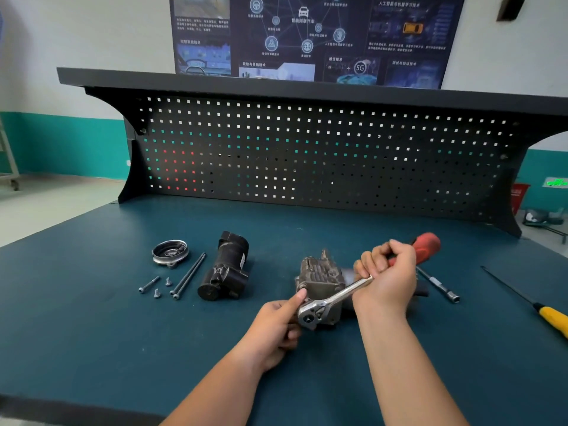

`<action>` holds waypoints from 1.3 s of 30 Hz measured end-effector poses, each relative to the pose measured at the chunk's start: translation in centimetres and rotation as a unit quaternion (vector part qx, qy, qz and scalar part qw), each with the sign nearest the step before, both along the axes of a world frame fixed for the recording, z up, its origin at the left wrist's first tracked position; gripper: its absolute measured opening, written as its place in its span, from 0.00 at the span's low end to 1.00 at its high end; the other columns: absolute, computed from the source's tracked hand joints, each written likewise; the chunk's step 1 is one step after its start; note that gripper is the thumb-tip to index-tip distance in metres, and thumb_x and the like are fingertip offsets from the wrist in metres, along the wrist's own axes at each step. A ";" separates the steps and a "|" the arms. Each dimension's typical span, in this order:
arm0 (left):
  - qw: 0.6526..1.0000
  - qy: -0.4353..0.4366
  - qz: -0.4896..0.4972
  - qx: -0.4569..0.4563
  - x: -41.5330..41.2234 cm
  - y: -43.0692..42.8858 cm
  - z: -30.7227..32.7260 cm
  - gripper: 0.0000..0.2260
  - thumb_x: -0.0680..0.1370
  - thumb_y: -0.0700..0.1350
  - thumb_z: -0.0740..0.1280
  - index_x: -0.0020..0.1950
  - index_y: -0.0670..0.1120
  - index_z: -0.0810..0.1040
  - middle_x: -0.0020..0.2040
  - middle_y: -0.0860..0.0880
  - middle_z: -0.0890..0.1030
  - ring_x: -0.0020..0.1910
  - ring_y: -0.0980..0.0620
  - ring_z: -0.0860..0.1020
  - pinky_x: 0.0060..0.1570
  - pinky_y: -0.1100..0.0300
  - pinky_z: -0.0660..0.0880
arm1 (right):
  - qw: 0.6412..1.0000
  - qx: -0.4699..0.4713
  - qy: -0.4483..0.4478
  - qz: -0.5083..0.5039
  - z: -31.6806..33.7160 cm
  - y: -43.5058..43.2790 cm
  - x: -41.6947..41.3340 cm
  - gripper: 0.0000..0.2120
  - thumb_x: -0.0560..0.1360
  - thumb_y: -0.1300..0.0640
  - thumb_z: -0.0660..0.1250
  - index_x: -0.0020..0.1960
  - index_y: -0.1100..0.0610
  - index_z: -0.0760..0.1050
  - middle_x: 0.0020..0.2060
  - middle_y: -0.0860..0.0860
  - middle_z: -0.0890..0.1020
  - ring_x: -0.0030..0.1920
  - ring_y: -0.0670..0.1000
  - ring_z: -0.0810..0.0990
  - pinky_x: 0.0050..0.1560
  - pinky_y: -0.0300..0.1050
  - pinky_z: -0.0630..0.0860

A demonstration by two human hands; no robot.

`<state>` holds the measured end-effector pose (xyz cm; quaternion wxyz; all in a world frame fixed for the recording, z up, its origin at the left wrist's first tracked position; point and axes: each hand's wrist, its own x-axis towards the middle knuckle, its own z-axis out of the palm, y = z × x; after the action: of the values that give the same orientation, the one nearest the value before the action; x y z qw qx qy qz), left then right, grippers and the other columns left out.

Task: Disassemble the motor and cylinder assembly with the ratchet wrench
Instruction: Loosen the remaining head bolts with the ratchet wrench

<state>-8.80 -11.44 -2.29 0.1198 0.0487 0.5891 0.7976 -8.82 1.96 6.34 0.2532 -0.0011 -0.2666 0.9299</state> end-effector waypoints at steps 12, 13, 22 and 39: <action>0.995 -0.061 0.003 0.084 -0.2 0.2 0.2 0.11 0.66 0.50 0.69 0.35 0.44 0.71 0.22 0.53 0.65 0.17 0.60 0.60 0.17 0.70 0.54 | 0.981 -0.165 -0.088 -0.049 -4.1 0.8 1.5 0.13 0.74 0.56 0.55 0.31 0.53 0.62 0.19 0.44 0.61 0.19 0.45 0.58 0.21 0.36 0.57; 0.995 -0.059 0.005 0.086 -0.3 0.2 0.2 0.11 0.66 0.50 0.69 0.35 0.44 0.71 0.23 0.52 0.65 0.17 0.60 0.60 0.17 0.70 0.55 | 0.978 -0.181 -0.094 -0.046 -4.6 0.8 1.6 0.13 0.74 0.55 0.55 0.31 0.53 0.62 0.19 0.44 0.61 0.19 0.45 0.58 0.21 0.36 0.57; 0.995 -0.059 0.004 0.078 -0.4 0.2 0.0 0.12 0.65 0.52 0.70 0.35 0.45 0.71 0.24 0.52 0.67 0.18 0.59 0.62 0.18 0.68 0.59 | 0.966 -0.234 -0.111 -0.023 -5.8 0.7 2.5 0.17 0.78 0.51 0.58 0.32 0.51 0.60 0.19 0.44 0.60 0.18 0.44 0.59 0.19 0.33 0.59; 0.989 -0.114 -0.040 0.081 -0.3 -0.2 0.0 0.14 0.66 0.53 0.70 0.43 0.45 0.74 0.37 0.47 0.72 0.20 0.59 0.66 0.19 0.69 0.61 | 0.986 0.148 -0.060 -0.042 1.7 -1.9 0.4 0.17 0.77 0.54 0.66 0.35 0.54 0.60 0.18 0.44 0.63 0.19 0.43 0.60 0.19 0.35 0.58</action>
<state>-9.12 -11.68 -2.31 0.2134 -0.0094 0.5023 0.8379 -8.40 0.11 8.07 0.2730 -0.0307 -0.4154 0.8671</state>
